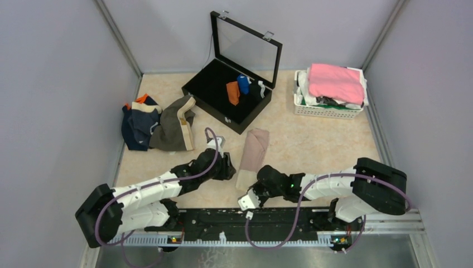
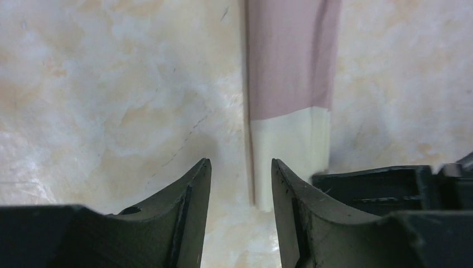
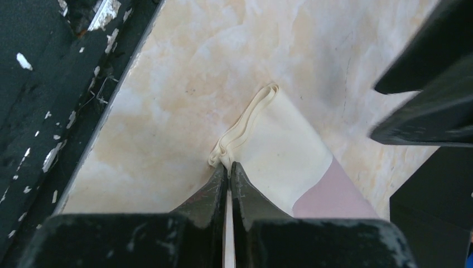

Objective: Roll the underwear
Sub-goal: Roll the underwear to the center of the board.

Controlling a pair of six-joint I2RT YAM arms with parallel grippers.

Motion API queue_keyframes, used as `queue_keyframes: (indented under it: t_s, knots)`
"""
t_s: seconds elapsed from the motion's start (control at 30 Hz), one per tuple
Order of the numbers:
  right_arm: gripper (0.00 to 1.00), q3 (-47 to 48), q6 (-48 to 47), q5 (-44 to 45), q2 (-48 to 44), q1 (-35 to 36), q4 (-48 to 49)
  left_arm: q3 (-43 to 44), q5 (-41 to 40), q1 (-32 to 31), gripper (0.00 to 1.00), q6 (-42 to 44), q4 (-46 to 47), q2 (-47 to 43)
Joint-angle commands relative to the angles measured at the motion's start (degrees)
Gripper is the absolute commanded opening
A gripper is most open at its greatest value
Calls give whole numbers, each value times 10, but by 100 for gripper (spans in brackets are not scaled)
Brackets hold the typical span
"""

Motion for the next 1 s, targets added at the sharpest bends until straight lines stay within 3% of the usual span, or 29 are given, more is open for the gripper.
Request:
queue_keyframes:
  t_s: [0.0, 0.07, 0.23, 0.37, 0.63, 0.97]
  knots:
    - [0, -34, 56, 9, -37, -7, 56, 41, 8, 5, 49, 49, 63, -44]
    - [0, -47, 69, 15, -43, -7, 75, 53, 35, 6, 44, 74, 94, -41]
    - [0, -89, 98, 23, -59, -7, 137, 74, 146, 6, 16, 124, 172, 29]
    - [0, -112, 114, 30, -77, -7, 167, 79, 226, 7, 0, 138, 234, 109]
    - [0, -142, 133, 18, -118, -11, 176, 102, 269, 8, 0, 144, 271, 229]
    - [0, -149, 181, -9, -148, -12, 175, 80, 255, 8, 0, 160, 240, 233]
